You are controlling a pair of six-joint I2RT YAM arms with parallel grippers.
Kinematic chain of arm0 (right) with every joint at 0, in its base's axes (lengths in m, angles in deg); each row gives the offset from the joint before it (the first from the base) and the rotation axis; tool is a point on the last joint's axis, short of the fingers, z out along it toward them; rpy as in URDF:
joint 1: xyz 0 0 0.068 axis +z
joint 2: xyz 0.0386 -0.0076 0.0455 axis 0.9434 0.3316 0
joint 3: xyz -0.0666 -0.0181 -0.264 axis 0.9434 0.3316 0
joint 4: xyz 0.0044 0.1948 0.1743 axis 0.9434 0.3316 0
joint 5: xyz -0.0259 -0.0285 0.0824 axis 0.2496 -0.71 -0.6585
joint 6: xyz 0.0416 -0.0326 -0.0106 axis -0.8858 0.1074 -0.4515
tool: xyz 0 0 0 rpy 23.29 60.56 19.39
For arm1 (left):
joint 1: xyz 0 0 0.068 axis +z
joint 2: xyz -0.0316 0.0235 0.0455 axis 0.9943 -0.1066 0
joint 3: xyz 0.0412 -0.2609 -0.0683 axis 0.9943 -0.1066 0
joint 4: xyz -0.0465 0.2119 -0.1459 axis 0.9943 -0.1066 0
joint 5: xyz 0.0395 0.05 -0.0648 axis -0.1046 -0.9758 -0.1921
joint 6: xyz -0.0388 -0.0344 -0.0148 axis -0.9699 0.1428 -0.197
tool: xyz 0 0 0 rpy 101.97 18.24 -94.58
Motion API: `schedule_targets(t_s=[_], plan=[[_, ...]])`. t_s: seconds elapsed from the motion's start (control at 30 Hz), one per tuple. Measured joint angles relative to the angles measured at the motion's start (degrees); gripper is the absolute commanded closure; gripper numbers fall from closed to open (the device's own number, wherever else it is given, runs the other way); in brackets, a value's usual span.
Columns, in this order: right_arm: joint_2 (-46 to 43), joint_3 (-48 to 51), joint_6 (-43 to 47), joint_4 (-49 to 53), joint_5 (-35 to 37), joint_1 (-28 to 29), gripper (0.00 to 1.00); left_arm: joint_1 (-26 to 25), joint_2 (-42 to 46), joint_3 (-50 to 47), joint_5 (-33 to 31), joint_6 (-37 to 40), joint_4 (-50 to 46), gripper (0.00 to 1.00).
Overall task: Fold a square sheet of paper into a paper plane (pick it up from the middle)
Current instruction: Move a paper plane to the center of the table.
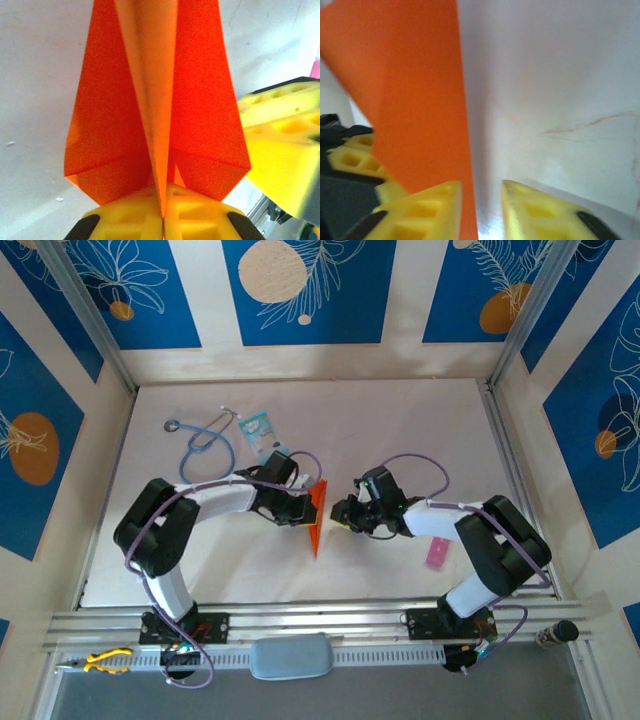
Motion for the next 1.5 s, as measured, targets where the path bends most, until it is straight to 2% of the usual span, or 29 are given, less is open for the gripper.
schedule_targets(t_s=[0.07, 0.23, 0.57, 0.7, 0.9, 1.0, 1.5], plan=[[-1.0, 0.0, -0.3, -0.3, -0.1, 0.3, 0.61, 0.0, 0.2, 0.3, -1.0, 0.9, -1.5, 0.91], [-0.3, -2.5, -0.6, 0.3, -0.1, 1.7, 0.59, 0.0, 0.2, 0.9, -3.0, 2.5, -4.4, 0.90], [7.8, -10.6, -2.4, 0.5, 0.1, 3.0, 0.59, -0.4, 0.2, 1.8, -4.0, 3.8, -6.2, 0.90], [10.3, -12.8, -2.4, 1.6, 0.2, 3.4, 0.66, -0.5, 0.2, 1.8, -4.6, 3.8, -6.4, 0.90], [10.3, -12.1, -2.4, 3.5, 1.4, 3.5, 0.83, -0.6, 0.2, 1.8, -6.2, 4.2, -7.6, 0.89], [10.2, -10.7, -2.6, 4.2, 2.0, 3.4, 0.88, -0.6, 0.2, 1.8, -6.7, 4.3, -8.0, 0.87], [10.1, -9.0, -2.6, 5.0, 2.1, 3.2, 0.98, -0.7, 0.2, 1.8, -6.8, 5.1, -8.5, 0.76]])
